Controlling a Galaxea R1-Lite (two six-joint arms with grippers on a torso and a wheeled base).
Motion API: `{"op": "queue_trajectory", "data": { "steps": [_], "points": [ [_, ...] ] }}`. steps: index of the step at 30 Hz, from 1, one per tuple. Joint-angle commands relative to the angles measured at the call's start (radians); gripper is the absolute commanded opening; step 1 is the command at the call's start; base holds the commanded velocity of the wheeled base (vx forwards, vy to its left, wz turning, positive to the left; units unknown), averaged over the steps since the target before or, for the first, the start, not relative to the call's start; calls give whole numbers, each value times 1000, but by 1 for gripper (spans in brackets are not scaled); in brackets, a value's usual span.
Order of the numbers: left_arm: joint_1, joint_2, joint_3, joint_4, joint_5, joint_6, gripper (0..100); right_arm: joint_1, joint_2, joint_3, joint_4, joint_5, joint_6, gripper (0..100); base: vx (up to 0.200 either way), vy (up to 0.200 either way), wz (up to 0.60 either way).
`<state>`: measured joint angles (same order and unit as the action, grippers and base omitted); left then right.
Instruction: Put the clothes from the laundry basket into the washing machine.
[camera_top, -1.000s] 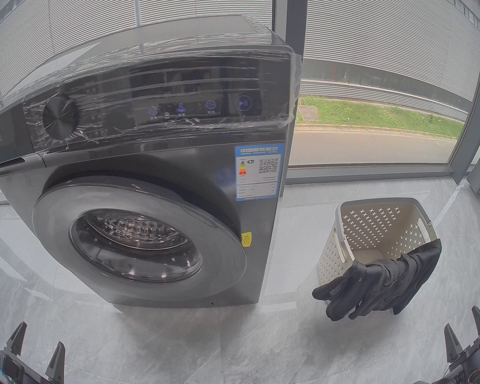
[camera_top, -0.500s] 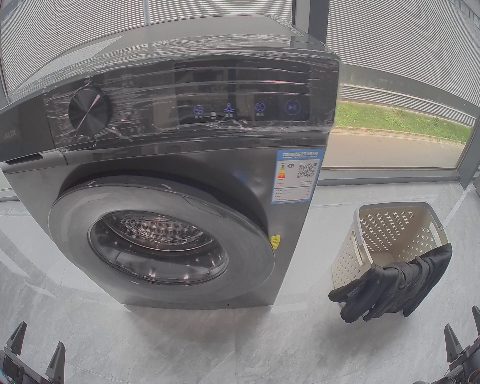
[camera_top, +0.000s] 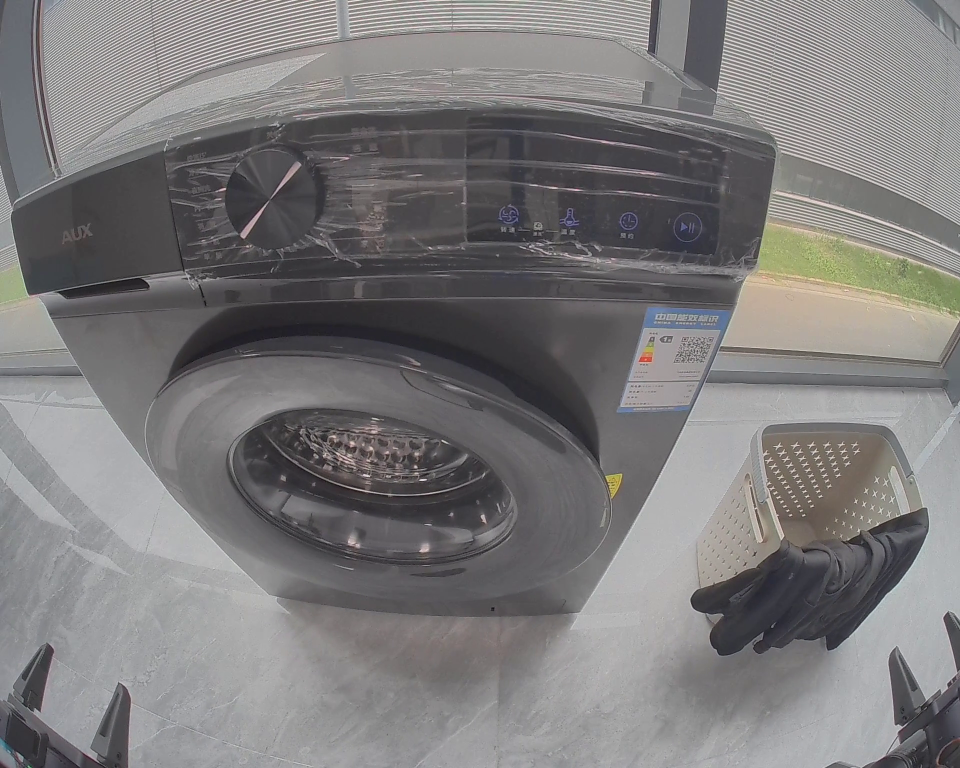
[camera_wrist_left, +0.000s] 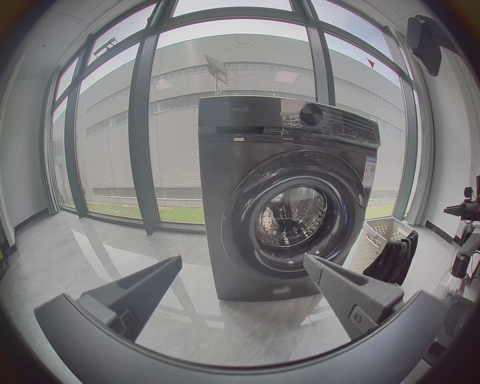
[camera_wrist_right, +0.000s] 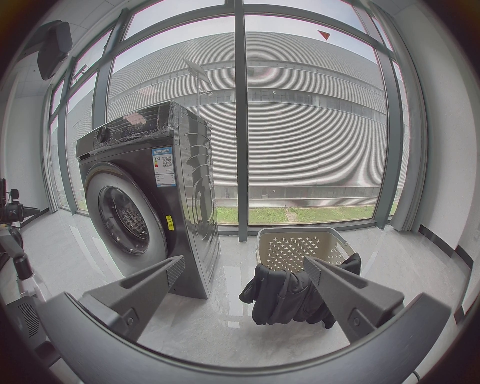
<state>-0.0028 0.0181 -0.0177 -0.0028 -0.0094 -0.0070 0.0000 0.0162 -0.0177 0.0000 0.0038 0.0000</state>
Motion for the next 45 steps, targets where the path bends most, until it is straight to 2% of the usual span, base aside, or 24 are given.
{"op": "queue_trajectory", "data": {
  "steps": [1, 14, 42, 44, 45],
  "points": [
    [0, -18, 18, 0, 0, -1, 100, 0, -13, 18, 0, 1, 0, 100, 0, 200, 0],
    [0, -18, 18, 0, 0, 1, 100, 0, -13, 18, 0, 1, 0, 100, 0, 200, 0],
    [0, -18, 18, 0, 0, 1, 100, -2, -16, 18, 0, 8, -3, 100, 0, 0, 0],
    [0, -18, 18, 0, 2, 2, 100, 0, -16, -47, -54, 24, 2, 100, 0, 0, 0],
    [0, -18, 18, 0, 2, 2, 100, 2, -10, -131, -71, 28, 18, 100, 0, 0, 0]
  ]
}}
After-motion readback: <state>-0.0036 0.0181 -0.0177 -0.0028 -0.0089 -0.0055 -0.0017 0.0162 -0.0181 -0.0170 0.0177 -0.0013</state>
